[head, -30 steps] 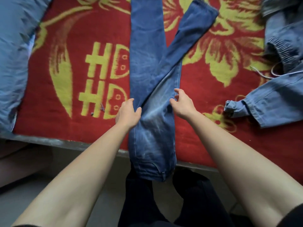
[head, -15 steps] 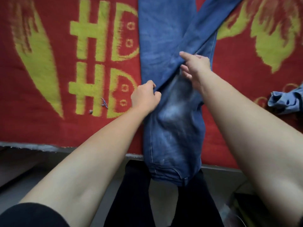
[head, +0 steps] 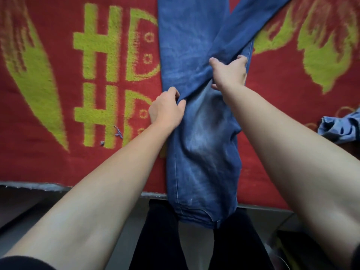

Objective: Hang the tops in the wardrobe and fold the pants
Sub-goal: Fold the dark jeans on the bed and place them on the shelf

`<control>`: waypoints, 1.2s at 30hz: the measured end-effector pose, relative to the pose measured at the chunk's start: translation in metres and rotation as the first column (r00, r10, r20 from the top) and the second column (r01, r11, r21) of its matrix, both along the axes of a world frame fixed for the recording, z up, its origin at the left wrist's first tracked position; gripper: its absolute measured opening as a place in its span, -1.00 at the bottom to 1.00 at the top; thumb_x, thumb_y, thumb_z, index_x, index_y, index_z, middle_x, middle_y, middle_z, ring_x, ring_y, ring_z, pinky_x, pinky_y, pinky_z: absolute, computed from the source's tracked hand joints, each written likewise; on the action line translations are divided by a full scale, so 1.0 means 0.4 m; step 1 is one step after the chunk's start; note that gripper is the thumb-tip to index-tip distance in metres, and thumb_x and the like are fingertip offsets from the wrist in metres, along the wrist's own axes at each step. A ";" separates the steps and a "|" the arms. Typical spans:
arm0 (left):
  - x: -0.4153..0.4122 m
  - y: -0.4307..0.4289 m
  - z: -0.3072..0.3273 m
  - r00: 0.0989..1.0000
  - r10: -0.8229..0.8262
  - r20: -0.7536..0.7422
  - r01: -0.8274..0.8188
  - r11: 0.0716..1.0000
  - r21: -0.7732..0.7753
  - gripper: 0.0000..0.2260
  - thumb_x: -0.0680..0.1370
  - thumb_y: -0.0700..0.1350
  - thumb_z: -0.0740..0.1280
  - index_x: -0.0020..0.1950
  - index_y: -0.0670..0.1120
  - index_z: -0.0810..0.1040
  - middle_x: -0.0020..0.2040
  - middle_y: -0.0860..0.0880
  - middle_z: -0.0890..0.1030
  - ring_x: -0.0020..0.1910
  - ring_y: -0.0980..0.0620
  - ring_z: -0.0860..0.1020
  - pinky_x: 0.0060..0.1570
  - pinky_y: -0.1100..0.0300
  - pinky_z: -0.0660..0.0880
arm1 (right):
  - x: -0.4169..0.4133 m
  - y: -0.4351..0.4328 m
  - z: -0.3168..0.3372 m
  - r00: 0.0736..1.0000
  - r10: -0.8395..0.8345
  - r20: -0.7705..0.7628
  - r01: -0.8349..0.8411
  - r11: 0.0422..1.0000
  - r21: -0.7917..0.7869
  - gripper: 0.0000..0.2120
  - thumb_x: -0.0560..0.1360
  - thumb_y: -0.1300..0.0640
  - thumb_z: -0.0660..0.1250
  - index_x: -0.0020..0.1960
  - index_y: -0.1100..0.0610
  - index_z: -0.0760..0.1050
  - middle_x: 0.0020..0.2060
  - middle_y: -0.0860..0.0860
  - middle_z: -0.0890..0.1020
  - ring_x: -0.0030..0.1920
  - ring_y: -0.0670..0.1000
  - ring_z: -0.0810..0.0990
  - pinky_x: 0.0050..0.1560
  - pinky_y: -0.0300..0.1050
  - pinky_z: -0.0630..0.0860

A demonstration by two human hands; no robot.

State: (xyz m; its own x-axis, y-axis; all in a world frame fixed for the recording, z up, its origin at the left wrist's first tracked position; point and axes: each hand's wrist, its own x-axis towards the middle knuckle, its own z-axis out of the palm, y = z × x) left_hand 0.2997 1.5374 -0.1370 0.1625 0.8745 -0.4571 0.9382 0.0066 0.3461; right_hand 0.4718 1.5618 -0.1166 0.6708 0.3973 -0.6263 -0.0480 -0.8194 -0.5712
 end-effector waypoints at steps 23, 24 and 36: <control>-0.077 0.096 -0.044 0.933 0.303 0.196 -0.304 0.952 -0.024 -0.77 0.54 0.12 0.33 -0.10 -0.03 0.51 -0.24 0.07 0.54 -0.13 -0.07 0.55 -0.16 0.14 0.34 | -0.019 0.019 -0.057 0.235 0.778 0.582 -0.827 0.475 -0.301 -0.43 0.62 -0.14 0.04 0.59 0.03 0.12 0.58 0.18 0.04 0.58 0.20 0.00 0.54 0.11 0.00; -0.068 0.102 -0.047 0.939 0.292 0.183 -0.295 0.955 -0.009 -0.76 0.55 0.12 0.32 -0.09 -0.05 0.52 -0.21 0.04 0.55 -0.10 -0.10 0.56 -0.15 0.13 0.34 | -0.003 -0.008 -0.068 0.174 0.827 0.535 -0.817 0.424 -0.390 -0.38 0.62 -0.21 0.01 0.61 0.01 0.03 0.59 0.18 -0.05 0.59 0.21 -0.08 0.55 0.18 -0.06; 0.001 0.242 -0.054 0.990 0.104 0.090 -0.125 0.956 0.265 -0.61 0.56 0.20 0.24 0.18 -0.07 0.46 0.10 -0.12 0.54 0.11 -0.17 0.49 0.00 0.01 0.37 | 0.075 0.118 -0.110 0.185 0.843 0.505 -0.779 0.439 -0.447 -0.34 0.63 -0.22 -0.07 0.59 0.16 0.05 0.58 0.20 0.05 0.58 0.23 -0.09 0.56 0.17 -0.15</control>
State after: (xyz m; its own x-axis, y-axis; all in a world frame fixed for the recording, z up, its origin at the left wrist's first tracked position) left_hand 0.2999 1.6342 -0.1587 0.0785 0.9782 -0.1920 0.9082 0.0093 0.4184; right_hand 0.5019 1.6090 -0.1605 0.1899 0.9344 -0.3013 0.9716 -0.2230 -0.0793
